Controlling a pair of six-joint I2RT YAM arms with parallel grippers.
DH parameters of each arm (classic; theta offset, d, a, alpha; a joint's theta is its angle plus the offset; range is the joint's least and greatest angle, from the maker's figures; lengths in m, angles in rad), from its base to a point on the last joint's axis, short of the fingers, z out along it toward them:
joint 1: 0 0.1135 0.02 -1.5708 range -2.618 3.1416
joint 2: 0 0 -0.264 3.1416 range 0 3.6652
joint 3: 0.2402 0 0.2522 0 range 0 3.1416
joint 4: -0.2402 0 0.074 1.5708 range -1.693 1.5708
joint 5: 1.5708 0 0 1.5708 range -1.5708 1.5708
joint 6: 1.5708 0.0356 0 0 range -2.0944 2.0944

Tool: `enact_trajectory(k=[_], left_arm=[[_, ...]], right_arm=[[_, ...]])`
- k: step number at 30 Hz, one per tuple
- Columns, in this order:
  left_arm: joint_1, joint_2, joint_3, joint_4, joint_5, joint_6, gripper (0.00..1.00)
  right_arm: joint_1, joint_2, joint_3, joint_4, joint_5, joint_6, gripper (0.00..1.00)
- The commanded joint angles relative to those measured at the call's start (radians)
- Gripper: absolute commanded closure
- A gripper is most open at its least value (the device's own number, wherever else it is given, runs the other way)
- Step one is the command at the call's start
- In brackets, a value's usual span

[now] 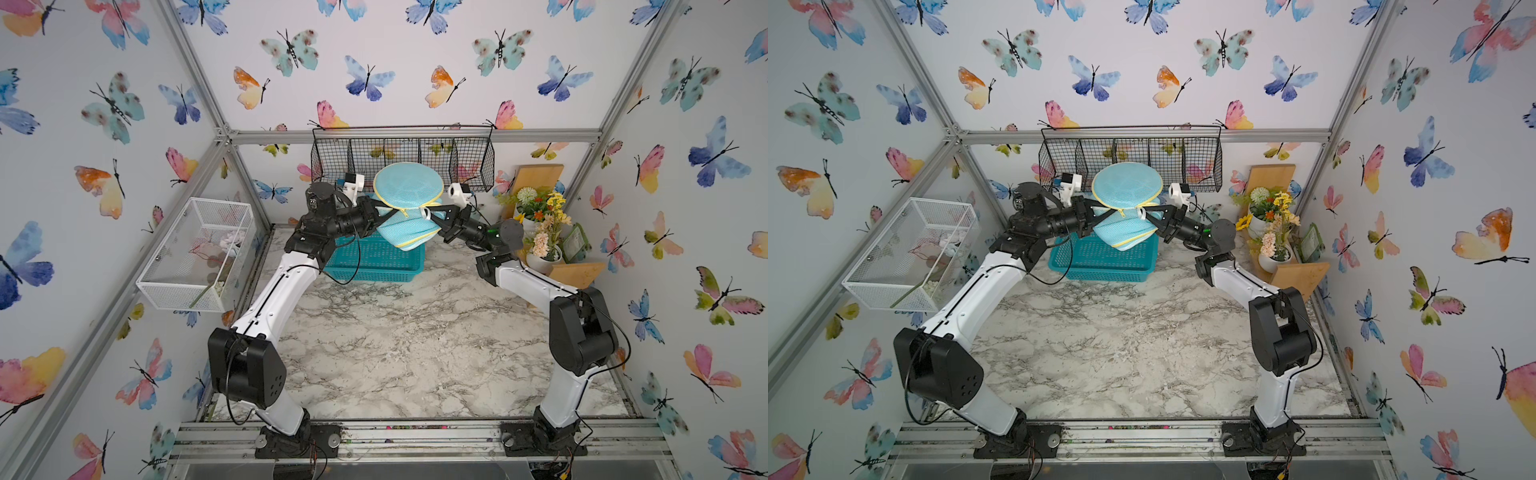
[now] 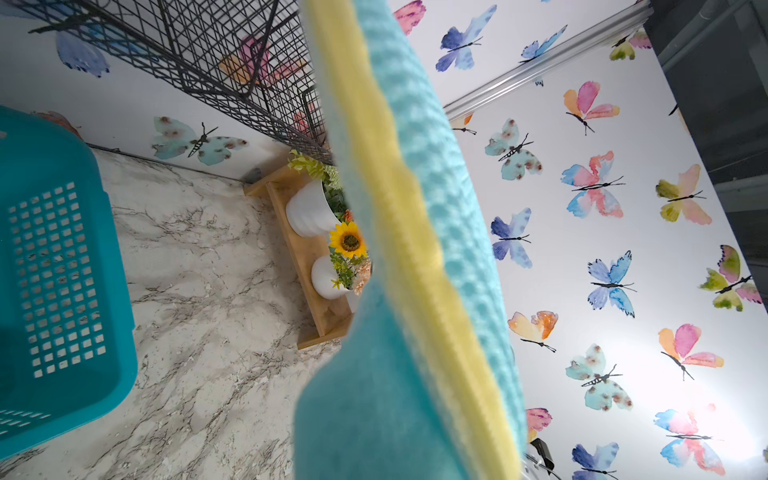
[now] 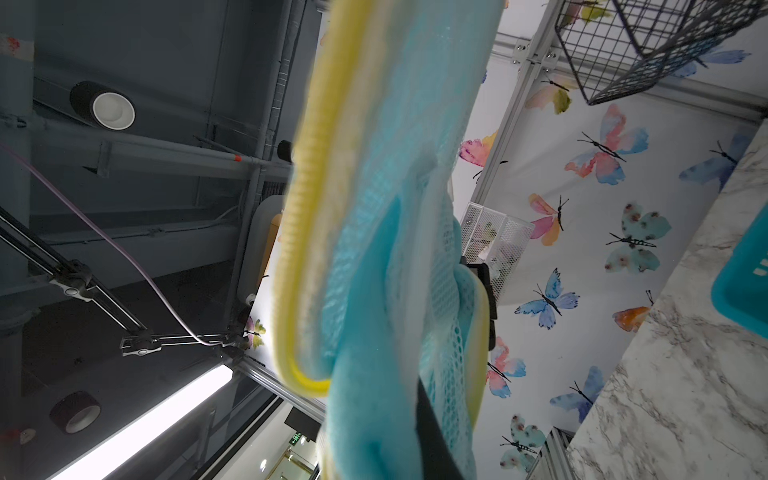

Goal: Turn the laundry bag inside out
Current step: Turn over the laundry bag.

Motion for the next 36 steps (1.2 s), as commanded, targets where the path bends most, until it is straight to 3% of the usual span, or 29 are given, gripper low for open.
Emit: enact_trajectory(k=[1, 3, 5, 6, 13, 23, 29, 33, 36], left_arm=[[-0.022, 0.048, 0.033, 0.039, -0.021, -0.018, 0.49], [-0.028, 0.025, 0.029, 0.067, 0.015, -0.03, 0.18], [-0.034, -0.009, 0.021, 0.074, 0.038, -0.033, 0.03], [-0.036, -0.027, 0.018, 0.068, 0.047, -0.032, 0.01], [-0.039, -0.112, -0.022, 0.021, 0.016, -0.015, 0.01], [-0.036, -0.094, 0.056, -0.005, -0.014, -0.021, 0.01], [-0.032, -0.037, 0.124, 0.021, -0.013, -0.054, 0.0], [-0.029, 0.002, 0.165, 0.02, -0.009, -0.067, 0.09], [-0.026, 0.016, 0.171, 0.029, -0.001, -0.074, 0.21]], right_arm=[[0.084, -0.111, -0.024, -0.018, -0.299, -0.065, 0.97], [0.084, -0.131, -0.045, -0.084, -0.323, -0.111, 0.97], [0.085, -0.143, -0.059, -0.135, -0.331, -0.148, 0.97], [0.085, -0.146, -0.061, -0.16, -0.338, -0.165, 0.97], [0.108, -0.156, -0.054, -0.35, -0.399, -0.289, 0.97], [0.132, -0.197, -0.101, -0.544, -0.436, -0.418, 0.97], [0.172, -0.238, -0.115, -0.82, -0.475, -0.619, 0.97], [0.197, -0.246, -0.062, -1.044, -0.522, -0.802, 0.97], [0.206, -0.252, -0.047, -1.068, -0.539, -0.834, 0.97]])
